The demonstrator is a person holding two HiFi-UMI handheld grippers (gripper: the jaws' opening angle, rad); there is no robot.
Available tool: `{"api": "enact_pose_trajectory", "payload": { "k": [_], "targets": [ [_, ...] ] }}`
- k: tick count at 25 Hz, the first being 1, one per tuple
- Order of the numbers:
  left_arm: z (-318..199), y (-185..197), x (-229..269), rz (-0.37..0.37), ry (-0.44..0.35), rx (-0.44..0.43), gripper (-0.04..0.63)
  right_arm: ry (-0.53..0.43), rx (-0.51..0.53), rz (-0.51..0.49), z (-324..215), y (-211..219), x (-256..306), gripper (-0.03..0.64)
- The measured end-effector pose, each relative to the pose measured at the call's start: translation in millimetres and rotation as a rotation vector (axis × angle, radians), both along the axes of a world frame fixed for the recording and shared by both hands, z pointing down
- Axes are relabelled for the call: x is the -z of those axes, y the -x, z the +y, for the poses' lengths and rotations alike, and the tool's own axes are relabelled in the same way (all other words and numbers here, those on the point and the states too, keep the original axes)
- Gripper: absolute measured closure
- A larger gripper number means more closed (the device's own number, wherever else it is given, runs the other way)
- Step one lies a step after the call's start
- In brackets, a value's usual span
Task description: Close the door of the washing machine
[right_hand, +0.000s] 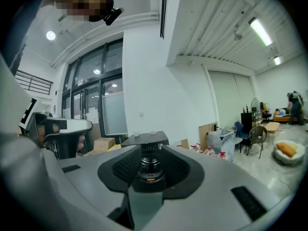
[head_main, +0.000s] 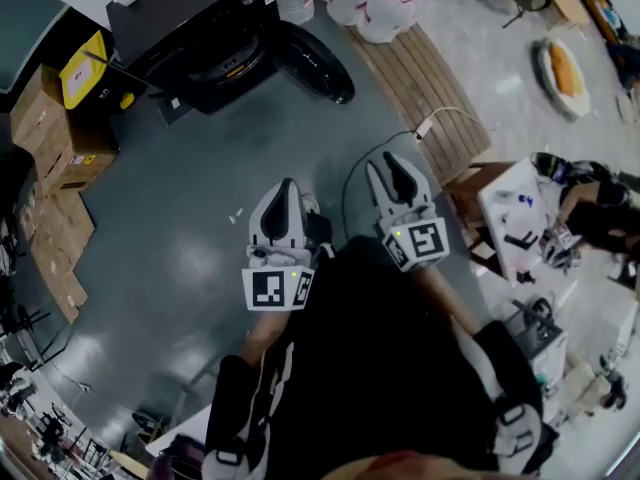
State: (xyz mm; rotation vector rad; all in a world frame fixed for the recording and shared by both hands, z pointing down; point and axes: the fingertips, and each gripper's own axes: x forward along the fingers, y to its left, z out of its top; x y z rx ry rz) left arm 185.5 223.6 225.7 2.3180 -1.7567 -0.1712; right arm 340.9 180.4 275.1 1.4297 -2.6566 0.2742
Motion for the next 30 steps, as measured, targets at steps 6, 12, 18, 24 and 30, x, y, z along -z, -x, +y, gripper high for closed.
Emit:
{"api": "enact_pose_trajectory", "payload": {
  "k": [6, 12, 18, 24, 30],
  "targets": [
    [-52.2, 27.1, 0.5, 0.013, 0.005, -0.050, 0.591, 0.000, -0.023, 0.044, -54.1, 27.1, -10.7, 0.495],
    [-88.0, 31.0, -11.5, 0.029, 0.024, -0.075, 0.591, 0.054, -0.040, 0.054, -95.4, 33.2, -34.8, 0.495],
    [-128.5, 28.2, -25.6, 0.030, 0.039, -0.050, 0.591, 0.096, -0.015, 0.087, -146.4, 27.8, -77.8, 0.495],
    [-177.0, 25.2, -43.6, 0.025, 0.068, -0.003, 0.591, 0.169, 0.029, 0.154, -201.9, 21.2, -127.5, 0.496],
    [-225.9, 7.2, -69.6, 0.019, 0.105, 0.029, 0.591, 0.267, 0.050, 0.222, -259.8, 0.2, -196.7, 0.497]
  ]
}}
